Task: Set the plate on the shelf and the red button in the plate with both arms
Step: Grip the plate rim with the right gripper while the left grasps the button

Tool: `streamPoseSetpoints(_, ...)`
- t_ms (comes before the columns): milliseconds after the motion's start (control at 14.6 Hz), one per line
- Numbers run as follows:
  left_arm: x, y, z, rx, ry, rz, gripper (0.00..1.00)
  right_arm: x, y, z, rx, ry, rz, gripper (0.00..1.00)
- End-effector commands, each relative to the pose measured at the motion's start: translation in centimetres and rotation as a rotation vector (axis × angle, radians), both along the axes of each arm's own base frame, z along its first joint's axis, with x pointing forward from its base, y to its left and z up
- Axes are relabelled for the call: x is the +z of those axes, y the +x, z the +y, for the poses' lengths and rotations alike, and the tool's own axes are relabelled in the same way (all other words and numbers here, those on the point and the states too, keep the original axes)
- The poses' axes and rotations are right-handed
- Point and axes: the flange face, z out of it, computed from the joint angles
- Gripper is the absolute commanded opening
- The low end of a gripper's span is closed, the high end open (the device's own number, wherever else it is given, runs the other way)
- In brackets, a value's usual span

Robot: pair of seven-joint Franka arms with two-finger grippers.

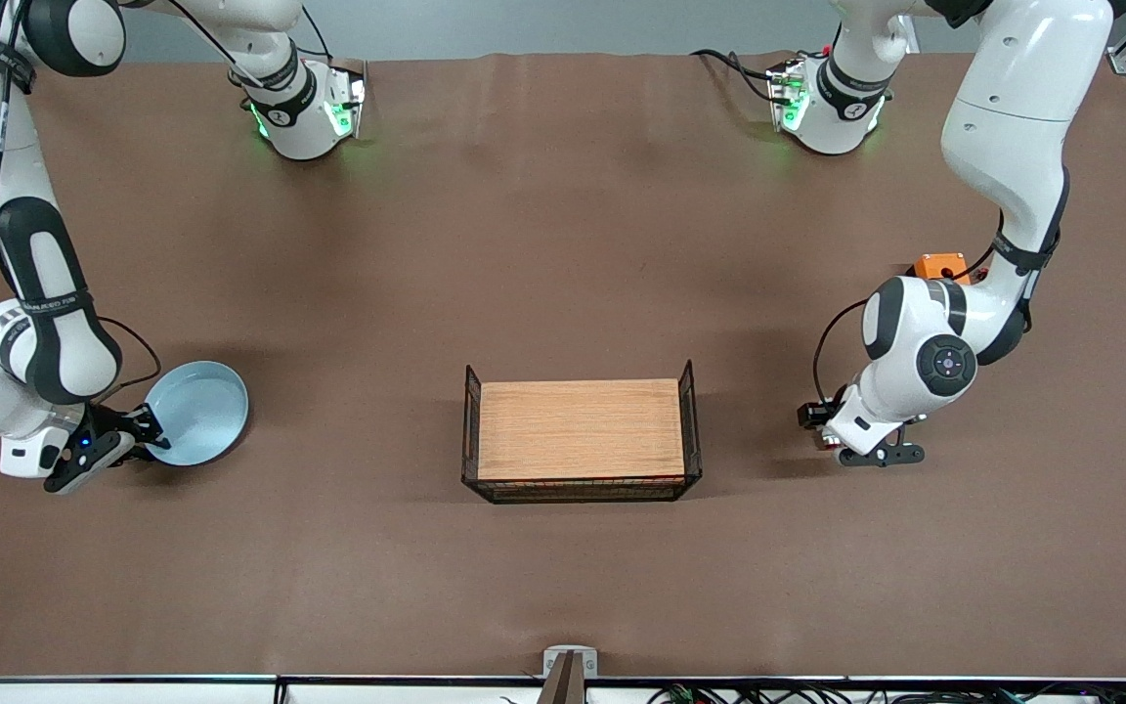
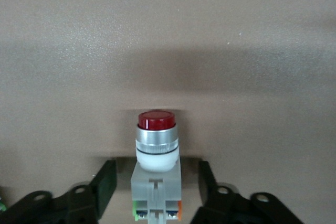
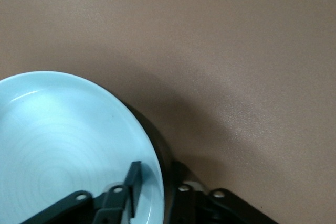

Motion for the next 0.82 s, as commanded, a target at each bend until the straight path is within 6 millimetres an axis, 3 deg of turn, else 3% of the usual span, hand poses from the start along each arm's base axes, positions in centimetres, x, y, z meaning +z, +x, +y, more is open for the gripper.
streamPoseSetpoints(0, 0.1, 0.3, -0.1, -0.008, 0.013, -0.007, 0.45, -0.4, -0.5, -0.5, -0.002, 0.027, -0.003, 0.03)
streamPoseSetpoints(206, 0.6, 0.6, -0.1, 0.000, 0.013, -0.015, 0.28, -0.1, -0.4, -0.1, -0.014, 0.038, 0.010, 0.00)
streamPoseSetpoints(412, 1.3, 1.0, -0.2, 0.005, 0.009, -0.029, 0.26, 1.3, -1.0, 0.7, -0.118, 0.105, 0.133, 0.00)
streamPoseSetpoints(550, 1.8, 1.4, 0.0, 0.005, 0.008, -0.037, 0.26, 3.8, -1.3, 1.2, -0.151, 0.128, 0.173, 0.00)
streamPoseSetpoints(756, 4.2, 1.7, 0.2, 0.017, 0.004, -0.048, 0.26, 7.9, -1.8, 2.0, -0.203, 0.158, 0.241, 0.00)
